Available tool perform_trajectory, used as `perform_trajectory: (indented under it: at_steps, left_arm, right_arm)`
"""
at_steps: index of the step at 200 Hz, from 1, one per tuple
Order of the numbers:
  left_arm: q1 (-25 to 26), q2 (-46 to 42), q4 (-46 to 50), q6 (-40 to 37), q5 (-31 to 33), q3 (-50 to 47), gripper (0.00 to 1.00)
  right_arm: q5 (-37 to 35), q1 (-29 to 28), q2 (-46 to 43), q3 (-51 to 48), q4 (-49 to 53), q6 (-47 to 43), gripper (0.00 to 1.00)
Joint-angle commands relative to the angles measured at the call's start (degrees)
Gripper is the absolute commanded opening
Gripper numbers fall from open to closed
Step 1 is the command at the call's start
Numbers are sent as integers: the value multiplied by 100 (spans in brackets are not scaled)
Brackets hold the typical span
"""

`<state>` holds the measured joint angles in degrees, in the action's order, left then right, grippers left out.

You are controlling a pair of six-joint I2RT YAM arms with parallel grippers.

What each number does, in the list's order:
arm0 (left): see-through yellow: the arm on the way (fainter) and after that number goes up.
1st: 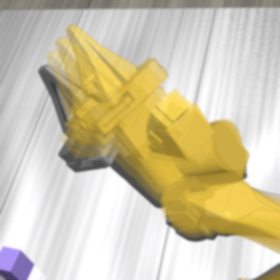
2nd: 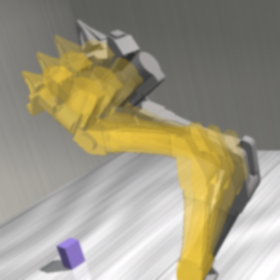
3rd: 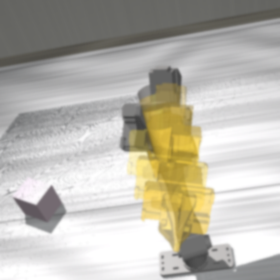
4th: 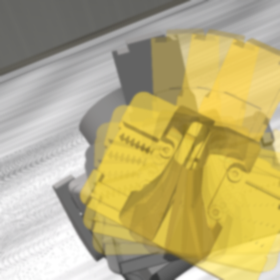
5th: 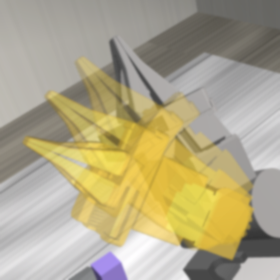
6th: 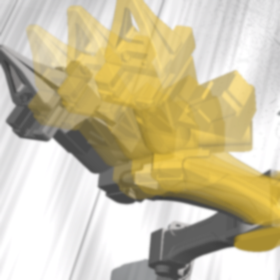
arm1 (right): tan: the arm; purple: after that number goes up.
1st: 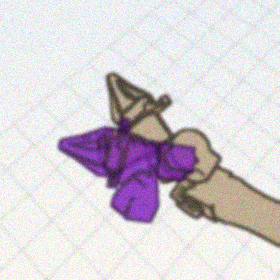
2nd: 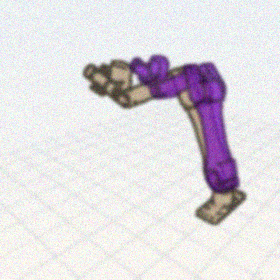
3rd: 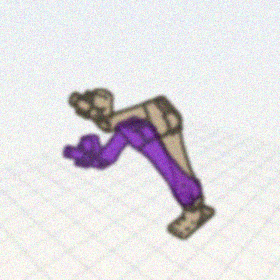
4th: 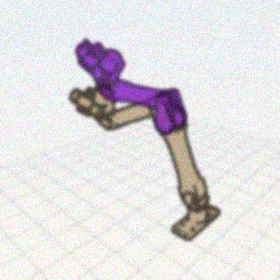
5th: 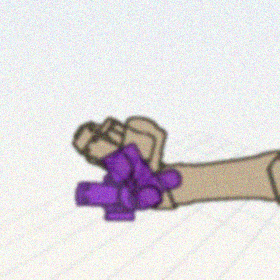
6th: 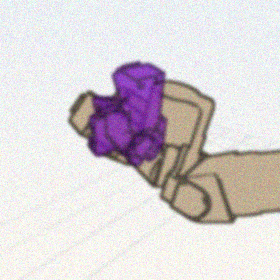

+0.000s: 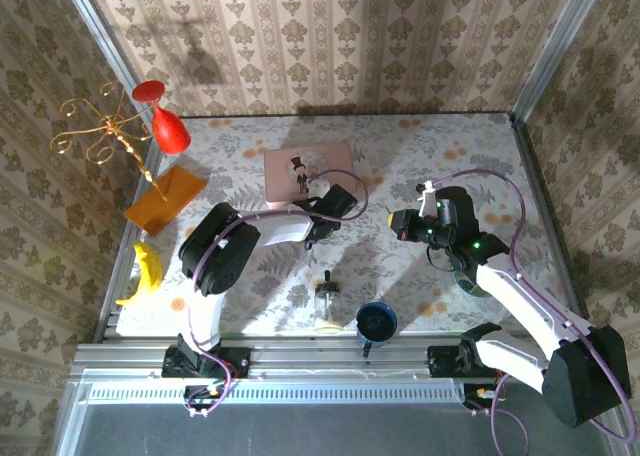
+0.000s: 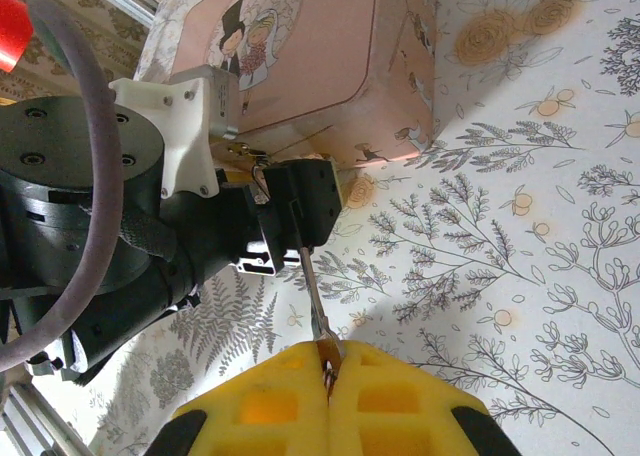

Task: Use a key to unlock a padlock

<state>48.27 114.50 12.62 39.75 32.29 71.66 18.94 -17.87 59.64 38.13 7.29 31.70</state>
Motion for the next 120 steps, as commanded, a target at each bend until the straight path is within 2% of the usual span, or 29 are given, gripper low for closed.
perform_trajectory:
  at_steps: [1, 83, 101, 120]
  left_arm:
    - [-46, -116, 162, -179, 52, 125, 78]
    - [21, -369, 706, -99, -71, 16, 77]
    - [90, -443, 711, -115, -18, -35, 72]
    - [146, -522, 774, -69, -12, -52, 71]
  right_arm:
    - [130, 25, 4, 72, -83, 38, 0]
    - [191, 36, 70, 125, -162, 56, 0]
    - [194, 30, 83, 133, -160, 60, 0]
    - [197, 30, 79, 125, -170, 73, 0]
